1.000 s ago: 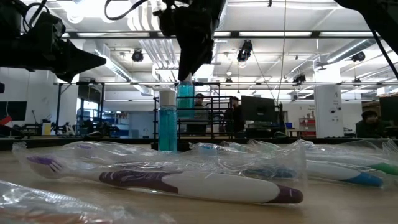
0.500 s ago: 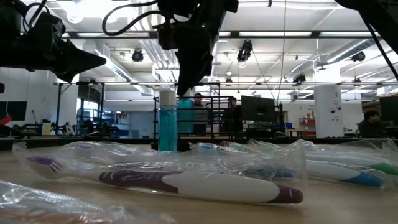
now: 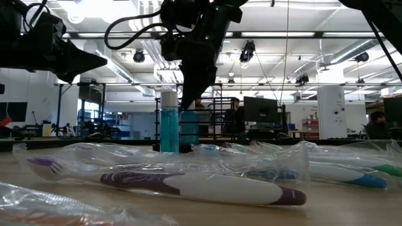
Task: Pick & Place toothbrushing station
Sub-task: Put the top mouthwash into the wire organizer
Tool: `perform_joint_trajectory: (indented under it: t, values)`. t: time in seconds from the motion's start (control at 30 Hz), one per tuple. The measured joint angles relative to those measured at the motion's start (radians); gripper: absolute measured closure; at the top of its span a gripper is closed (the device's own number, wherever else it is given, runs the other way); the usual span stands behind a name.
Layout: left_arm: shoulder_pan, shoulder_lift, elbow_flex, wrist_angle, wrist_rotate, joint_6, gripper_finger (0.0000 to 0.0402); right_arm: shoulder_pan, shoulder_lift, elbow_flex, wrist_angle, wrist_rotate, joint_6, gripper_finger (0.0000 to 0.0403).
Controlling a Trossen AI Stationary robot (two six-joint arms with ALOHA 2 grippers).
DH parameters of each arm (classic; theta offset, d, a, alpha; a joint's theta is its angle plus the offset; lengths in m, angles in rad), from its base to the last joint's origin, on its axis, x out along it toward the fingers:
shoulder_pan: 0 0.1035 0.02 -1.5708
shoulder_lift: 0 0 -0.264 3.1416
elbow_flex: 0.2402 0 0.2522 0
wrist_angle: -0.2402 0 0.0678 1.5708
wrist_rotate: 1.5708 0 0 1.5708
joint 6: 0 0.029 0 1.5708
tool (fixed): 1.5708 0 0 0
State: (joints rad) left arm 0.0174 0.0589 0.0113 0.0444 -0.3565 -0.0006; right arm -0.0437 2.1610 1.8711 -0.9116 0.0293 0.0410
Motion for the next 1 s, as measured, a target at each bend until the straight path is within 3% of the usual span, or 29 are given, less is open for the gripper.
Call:
perform_joint_trajectory:
  t: [0.47, 0.8, 1.0]
  values:
    - [0.000, 0.000, 0.000, 0.000, 0.000, 0.000, 0.0396, 0.000, -0.004, -0.024, 0.031, -0.003, -0.022, 0.0310]
    - [0.000, 0.000, 0.000, 0.000, 0.000, 0.000, 0.0396, -0.001, -0.001, -0.028, 0.027, -0.007, -0.072, 0.0264]
    - [0.000, 0.000, 0.000, 0.000, 0.000, 0.000, 0.0396, 0.000, -0.002, -0.028, 0.027, -0.007, -0.080, 0.0260]
